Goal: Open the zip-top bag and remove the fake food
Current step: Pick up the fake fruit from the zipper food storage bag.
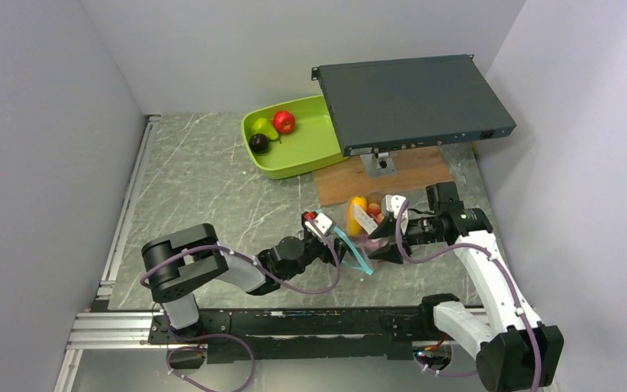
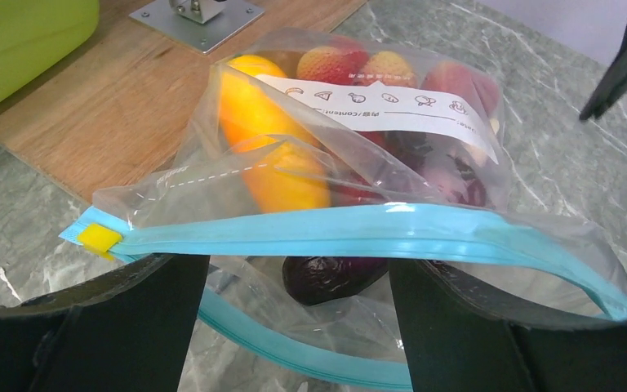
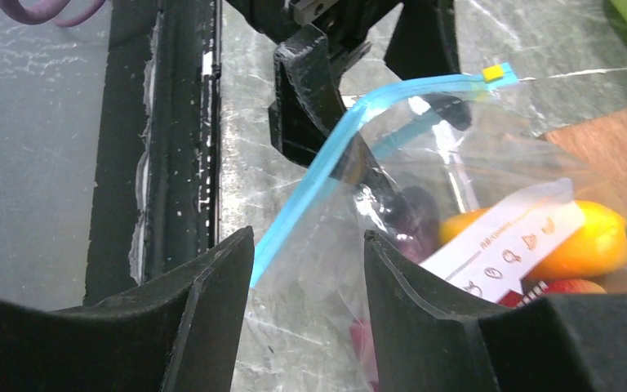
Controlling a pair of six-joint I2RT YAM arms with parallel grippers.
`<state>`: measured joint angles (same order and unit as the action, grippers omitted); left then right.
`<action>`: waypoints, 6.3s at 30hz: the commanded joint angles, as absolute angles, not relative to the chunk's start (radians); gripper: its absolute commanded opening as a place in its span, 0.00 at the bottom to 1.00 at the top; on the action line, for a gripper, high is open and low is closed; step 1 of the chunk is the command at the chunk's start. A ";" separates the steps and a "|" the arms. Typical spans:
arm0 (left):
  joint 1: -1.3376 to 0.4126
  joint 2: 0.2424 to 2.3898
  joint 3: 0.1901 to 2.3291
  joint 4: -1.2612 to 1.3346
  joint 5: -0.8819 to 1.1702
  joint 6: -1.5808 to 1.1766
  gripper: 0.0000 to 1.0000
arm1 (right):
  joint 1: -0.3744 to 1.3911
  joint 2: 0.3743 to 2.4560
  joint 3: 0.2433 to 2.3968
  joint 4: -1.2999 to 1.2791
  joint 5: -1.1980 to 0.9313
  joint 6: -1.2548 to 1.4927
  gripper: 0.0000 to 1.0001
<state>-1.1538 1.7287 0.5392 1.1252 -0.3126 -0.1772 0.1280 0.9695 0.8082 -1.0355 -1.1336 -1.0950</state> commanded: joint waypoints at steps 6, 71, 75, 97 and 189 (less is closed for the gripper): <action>-1.134 1.703 0.498 1.272 -0.189 -0.212 0.81 | 0.072 0.910 0.771 -0.634 -0.977 -0.647 0.46; -1.033 1.847 0.547 1.319 -0.009 -0.299 0.81 | 0.420 1.147 0.533 -0.213 -0.373 -1.284 0.57; -1.029 1.850 0.548 1.313 0.006 -0.297 0.81 | 0.421 1.143 0.540 -0.283 -0.424 -1.282 0.56; -1.022 1.895 0.578 1.296 0.006 -0.351 0.76 | 0.266 1.056 0.598 -0.201 -0.603 -0.923 0.57; -0.905 1.496 0.697 0.378 0.222 -0.426 0.02 | 0.252 1.189 0.629 -0.328 -0.730 -0.965 0.41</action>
<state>-0.9150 1.5467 0.6567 0.4385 0.1616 -0.3950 0.2489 1.1961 0.6243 -0.2943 -0.7380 -0.9379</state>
